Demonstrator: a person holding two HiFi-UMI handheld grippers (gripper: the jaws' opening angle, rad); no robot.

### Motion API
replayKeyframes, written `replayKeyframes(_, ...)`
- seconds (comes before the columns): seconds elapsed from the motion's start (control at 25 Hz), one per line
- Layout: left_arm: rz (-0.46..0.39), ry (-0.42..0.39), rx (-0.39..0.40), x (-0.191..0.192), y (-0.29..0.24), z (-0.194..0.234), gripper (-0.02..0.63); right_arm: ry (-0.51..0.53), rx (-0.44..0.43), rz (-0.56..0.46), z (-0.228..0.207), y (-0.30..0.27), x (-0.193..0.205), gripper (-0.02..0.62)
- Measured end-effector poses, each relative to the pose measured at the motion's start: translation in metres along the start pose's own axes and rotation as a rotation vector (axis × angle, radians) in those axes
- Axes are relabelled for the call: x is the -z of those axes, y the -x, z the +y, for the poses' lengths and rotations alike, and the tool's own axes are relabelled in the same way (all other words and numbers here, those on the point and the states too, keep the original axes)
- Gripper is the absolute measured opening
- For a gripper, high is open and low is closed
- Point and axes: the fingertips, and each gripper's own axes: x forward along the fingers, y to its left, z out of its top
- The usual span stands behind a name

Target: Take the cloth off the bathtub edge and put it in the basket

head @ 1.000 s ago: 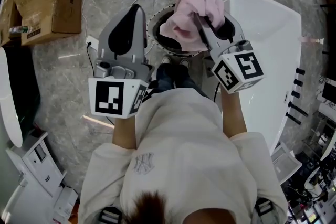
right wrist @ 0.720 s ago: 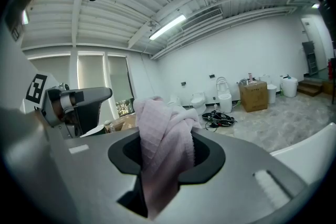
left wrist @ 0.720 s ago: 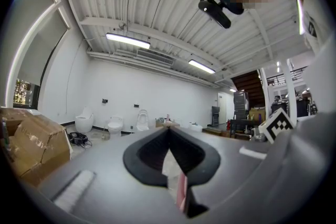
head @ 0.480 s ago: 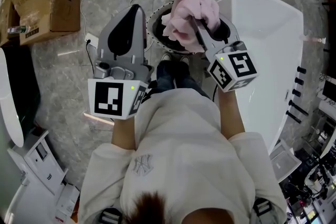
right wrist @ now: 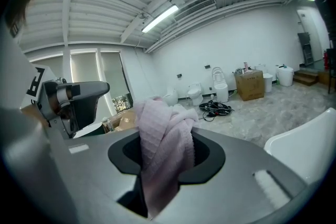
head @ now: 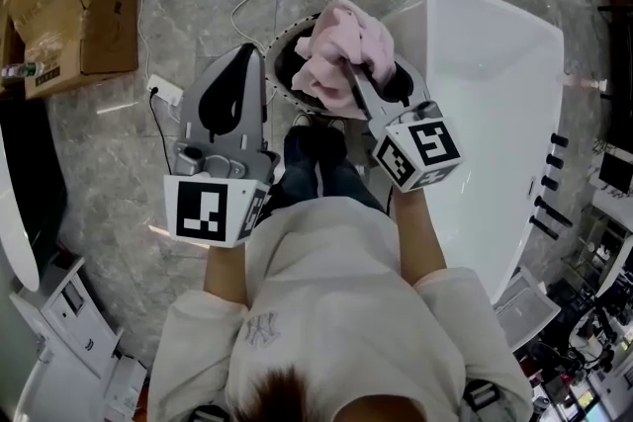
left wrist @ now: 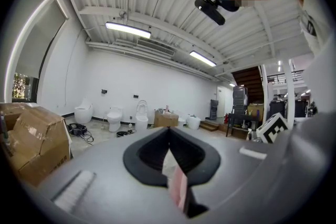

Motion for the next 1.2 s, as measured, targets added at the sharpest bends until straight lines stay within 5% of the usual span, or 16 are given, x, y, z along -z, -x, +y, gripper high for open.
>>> replayKeyframes(1.2,0.129,0.103,-0.049,0.143,-0.055,-0.006,0.014,-0.088,0.075,0.164,-0.069,-0.034,0.138,0.135)
